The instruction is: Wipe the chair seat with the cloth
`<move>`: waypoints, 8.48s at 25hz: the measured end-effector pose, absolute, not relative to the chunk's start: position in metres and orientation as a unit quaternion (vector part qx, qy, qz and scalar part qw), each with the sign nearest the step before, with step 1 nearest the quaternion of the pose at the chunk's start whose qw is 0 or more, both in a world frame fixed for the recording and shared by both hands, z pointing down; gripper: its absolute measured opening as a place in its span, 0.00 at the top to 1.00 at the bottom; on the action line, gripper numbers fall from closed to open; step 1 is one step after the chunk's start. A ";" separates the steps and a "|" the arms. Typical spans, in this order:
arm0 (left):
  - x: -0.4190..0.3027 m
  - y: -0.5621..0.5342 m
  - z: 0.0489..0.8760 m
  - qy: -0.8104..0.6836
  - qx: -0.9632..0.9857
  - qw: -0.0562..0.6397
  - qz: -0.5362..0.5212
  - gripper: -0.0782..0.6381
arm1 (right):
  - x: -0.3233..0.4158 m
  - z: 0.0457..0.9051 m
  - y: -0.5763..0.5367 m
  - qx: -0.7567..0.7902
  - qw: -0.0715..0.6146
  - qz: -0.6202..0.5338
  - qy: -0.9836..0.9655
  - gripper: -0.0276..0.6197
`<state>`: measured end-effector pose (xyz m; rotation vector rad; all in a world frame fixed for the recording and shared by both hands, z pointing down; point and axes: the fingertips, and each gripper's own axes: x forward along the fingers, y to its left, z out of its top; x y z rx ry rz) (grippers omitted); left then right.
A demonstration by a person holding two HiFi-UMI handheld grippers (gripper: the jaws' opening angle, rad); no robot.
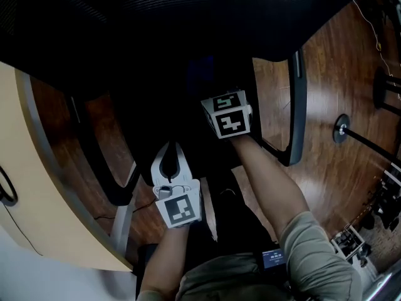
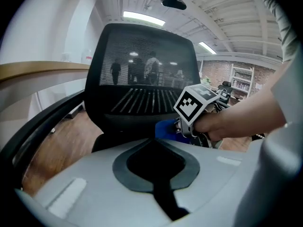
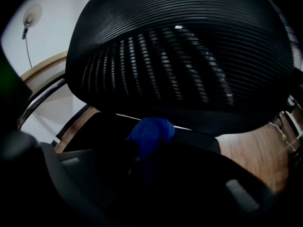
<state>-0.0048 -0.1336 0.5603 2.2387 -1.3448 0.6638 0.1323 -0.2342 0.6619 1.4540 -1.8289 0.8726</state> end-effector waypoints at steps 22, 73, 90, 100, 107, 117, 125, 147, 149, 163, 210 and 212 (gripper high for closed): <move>0.079 -0.118 0.589 -0.436 0.834 0.234 0.243 0.88 | 0.276 0.682 -0.166 0.665 0.306 0.369 -0.572 0.80; -0.008 -0.082 0.557 -0.479 0.813 0.216 0.251 0.88 | 0.130 0.672 -0.143 0.557 0.350 0.314 -0.684 0.80; 0.099 -0.069 0.584 -0.410 0.852 0.193 0.262 0.88 | 0.260 0.696 -0.068 0.684 0.269 0.399 -0.548 0.80; 0.085 -0.056 0.588 -0.434 0.840 0.208 0.252 0.88 | 0.258 0.692 -0.065 0.686 0.265 0.381 -0.561 0.80; -0.001 -0.047 0.584 -0.504 0.802 0.211 0.241 0.88 | 0.164 0.656 -0.087 0.635 0.260 0.323 -0.651 0.80; -0.120 -0.026 0.548 -0.578 0.756 0.206 0.229 0.88 | -0.032 0.620 -0.092 0.491 0.271 0.288 -0.776 0.80; -0.175 0.022 0.567 -0.595 0.731 0.246 0.227 0.88 | -0.122 0.640 -0.071 0.414 0.318 0.269 -0.809 0.80; -0.125 0.017 0.610 -0.546 0.761 0.246 0.247 0.88 | -0.066 0.695 -0.073 0.447 0.348 0.298 -0.768 0.80; -0.103 0.008 0.603 -0.527 0.779 0.237 0.245 0.88 | -0.032 0.691 -0.075 0.474 0.345 0.306 -0.750 0.80; 0.026 -0.014 0.585 -0.424 0.845 0.207 0.252 0.88 | 0.180 0.679 -0.041 0.655 0.285 0.370 -0.595 0.80; -0.181 0.047 0.579 -0.534 0.773 0.228 0.255 0.88 | -0.101 0.649 -0.018 0.450 0.327 0.271 -0.786 0.80; -0.192 0.051 0.586 -0.535 0.771 0.228 0.259 0.88 | -0.126 0.659 -0.010 0.420 0.344 0.264 -0.797 0.80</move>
